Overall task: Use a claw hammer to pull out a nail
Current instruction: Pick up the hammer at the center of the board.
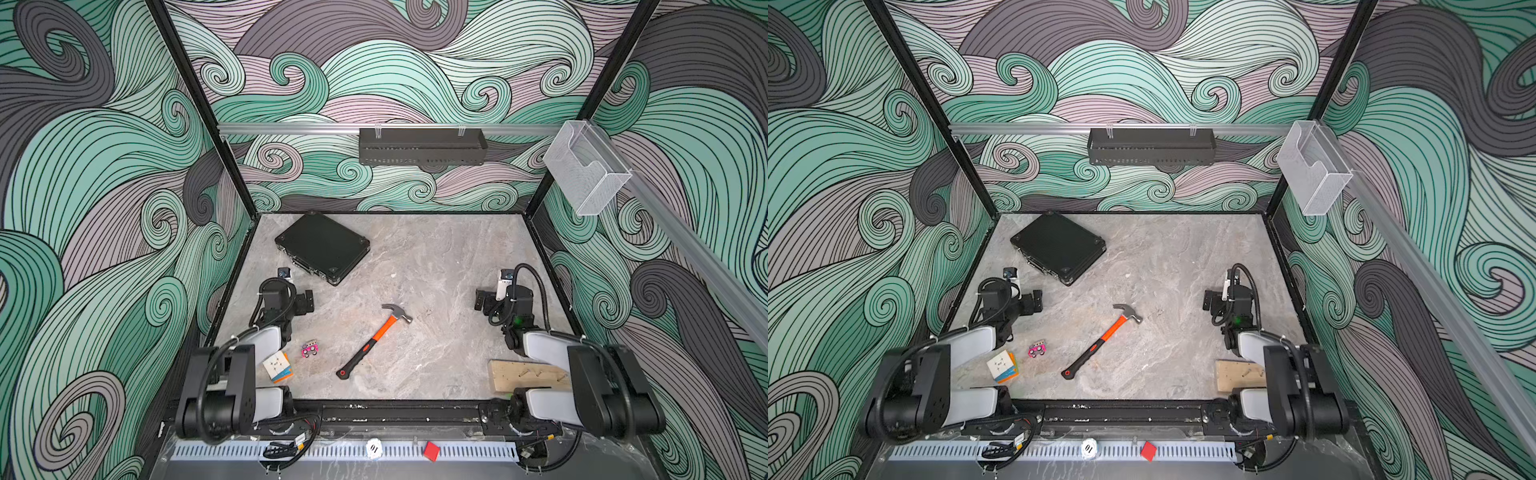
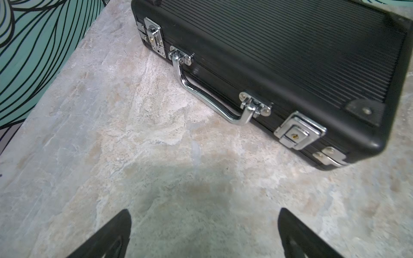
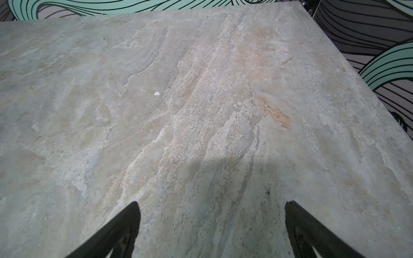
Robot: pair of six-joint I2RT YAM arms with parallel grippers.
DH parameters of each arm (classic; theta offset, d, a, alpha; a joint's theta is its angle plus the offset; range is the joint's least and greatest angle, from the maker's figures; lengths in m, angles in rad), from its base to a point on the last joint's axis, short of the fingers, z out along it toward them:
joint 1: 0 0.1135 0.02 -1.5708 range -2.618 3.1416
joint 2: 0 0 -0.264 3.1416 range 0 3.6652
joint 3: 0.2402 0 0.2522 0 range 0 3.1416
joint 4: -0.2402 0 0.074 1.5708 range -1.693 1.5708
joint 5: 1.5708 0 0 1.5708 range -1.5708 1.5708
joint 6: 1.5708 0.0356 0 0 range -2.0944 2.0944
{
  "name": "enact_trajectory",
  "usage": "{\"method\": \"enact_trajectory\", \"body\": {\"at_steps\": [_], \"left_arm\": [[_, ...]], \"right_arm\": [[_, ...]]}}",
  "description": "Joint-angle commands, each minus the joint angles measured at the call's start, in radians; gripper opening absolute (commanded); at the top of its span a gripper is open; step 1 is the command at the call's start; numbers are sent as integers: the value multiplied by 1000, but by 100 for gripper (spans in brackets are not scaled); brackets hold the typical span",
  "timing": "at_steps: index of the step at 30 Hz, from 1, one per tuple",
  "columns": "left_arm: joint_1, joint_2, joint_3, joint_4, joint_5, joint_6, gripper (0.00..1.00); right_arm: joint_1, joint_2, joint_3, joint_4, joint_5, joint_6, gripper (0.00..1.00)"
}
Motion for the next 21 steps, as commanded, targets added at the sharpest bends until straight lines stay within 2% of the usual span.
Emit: {"method": "enact_trajectory", "body": {"at_steps": [1,21], "left_arm": [[-4,172,112,219,-30,-31,99],[-4,171,112,218,-30,-33,99]], "right_arm": [[-10,172,75,297,75,-62,100],[-10,171,77,292,75,-63,100]]}}
